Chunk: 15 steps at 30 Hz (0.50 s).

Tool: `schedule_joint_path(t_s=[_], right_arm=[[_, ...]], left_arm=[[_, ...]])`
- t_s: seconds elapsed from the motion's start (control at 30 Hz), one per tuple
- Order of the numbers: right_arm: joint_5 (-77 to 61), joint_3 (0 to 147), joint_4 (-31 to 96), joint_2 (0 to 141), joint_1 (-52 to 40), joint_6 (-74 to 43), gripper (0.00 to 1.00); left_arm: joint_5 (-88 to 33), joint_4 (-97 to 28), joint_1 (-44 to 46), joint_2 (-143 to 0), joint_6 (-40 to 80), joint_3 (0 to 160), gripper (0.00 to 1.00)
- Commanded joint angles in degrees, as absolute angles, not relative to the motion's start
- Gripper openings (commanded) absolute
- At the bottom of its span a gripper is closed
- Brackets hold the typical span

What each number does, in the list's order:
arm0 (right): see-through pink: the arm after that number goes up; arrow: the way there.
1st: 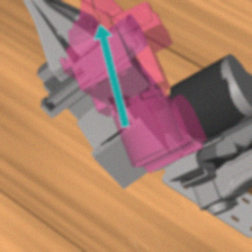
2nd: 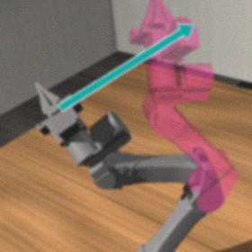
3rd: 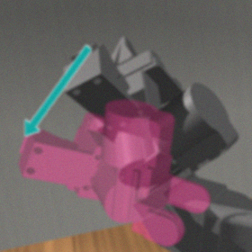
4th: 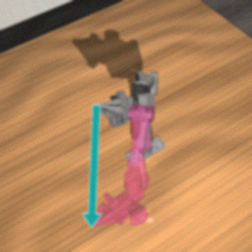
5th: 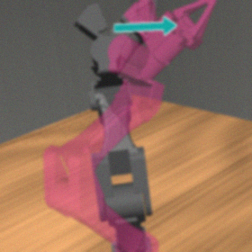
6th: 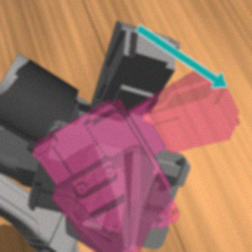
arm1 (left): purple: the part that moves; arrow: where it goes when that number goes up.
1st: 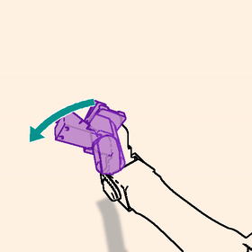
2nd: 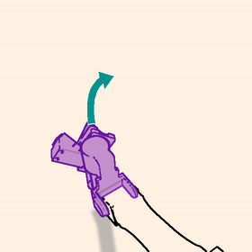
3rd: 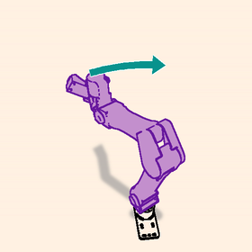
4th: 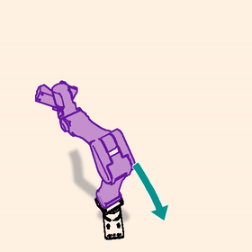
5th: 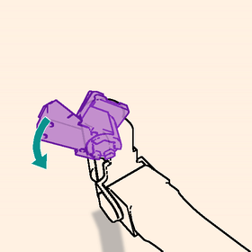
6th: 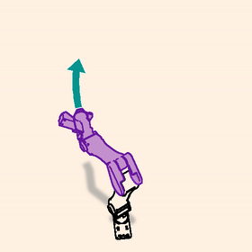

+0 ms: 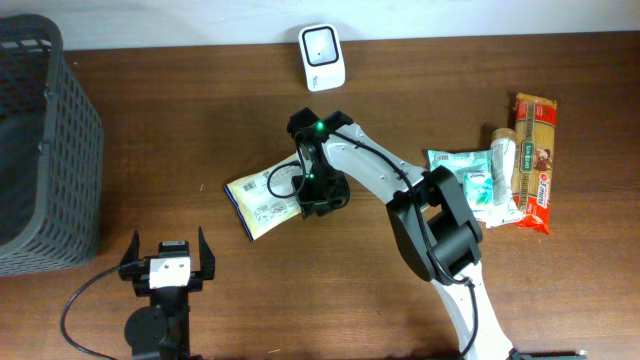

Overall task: Scan the item barcode
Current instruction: 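Hold the cream snack bag up to the barcode scanner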

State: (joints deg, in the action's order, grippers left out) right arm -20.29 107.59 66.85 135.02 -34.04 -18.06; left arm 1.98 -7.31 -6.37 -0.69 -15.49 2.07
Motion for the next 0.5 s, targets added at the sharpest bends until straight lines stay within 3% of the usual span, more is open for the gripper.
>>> schedule_joint_path(t_s=[0.0, 0.03, 0.1, 0.2, 0.3, 0.47], right_arm=[[-18.9, 108.6, 66.9, 126.4, -32.4, -15.2, 0.38], [-18.4, 109.4, 66.6, 123.1, -30.6, -15.2, 0.43], [-16.6, 109.8, 64.8, 119.6, -26.0, -15.2, 0.70], [-18.5, 109.5, 60.6, 122.3, -19.7, -14.9, 0.89], [-25.0, 109.5, 60.1, 128.5, -19.2, -8.8, 0.97], [-37.5, 109.5, 59.5, 137.5, -19.9, -6.0, 0.96]], left_arm=[[2.2, -7.3, -6.7, -0.4, -16.4, 1.8, 0.99], [2.2, -7.3, -6.7, -0.4, -16.4, 1.8, 0.99], [2.2, -7.3, -6.7, -0.4, -16.4, 1.8, 0.99], [2.2, -7.3, -6.7, -0.4, -16.4, 1.8, 0.99], [2.2, -7.3, -6.7, -0.4, -16.4, 1.8, 0.99], [2.2, -7.3, -6.7, -0.4, -16.4, 1.8, 0.99]])
